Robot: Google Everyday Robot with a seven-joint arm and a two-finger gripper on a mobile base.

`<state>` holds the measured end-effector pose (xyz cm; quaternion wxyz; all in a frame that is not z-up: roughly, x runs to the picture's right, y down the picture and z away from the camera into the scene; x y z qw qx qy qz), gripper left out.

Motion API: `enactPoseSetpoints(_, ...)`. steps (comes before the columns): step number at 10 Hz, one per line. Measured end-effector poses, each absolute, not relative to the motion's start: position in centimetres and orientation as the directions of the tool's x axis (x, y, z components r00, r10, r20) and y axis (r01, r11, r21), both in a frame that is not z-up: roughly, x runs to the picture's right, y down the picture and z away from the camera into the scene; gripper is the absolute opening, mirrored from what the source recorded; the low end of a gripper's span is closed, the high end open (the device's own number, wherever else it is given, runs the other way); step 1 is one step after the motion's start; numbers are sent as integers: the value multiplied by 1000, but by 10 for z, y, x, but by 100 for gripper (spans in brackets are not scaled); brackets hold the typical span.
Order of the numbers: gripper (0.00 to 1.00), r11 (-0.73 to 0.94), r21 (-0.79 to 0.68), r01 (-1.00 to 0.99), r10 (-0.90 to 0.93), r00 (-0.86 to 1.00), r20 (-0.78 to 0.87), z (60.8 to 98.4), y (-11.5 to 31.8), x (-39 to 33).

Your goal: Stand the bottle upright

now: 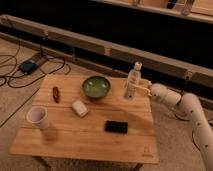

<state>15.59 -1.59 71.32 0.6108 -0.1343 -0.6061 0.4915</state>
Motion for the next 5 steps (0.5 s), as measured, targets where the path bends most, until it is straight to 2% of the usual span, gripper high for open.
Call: enactPoseSetpoints(5,0,455,-764,-458,792,-184,582,719,10,154)
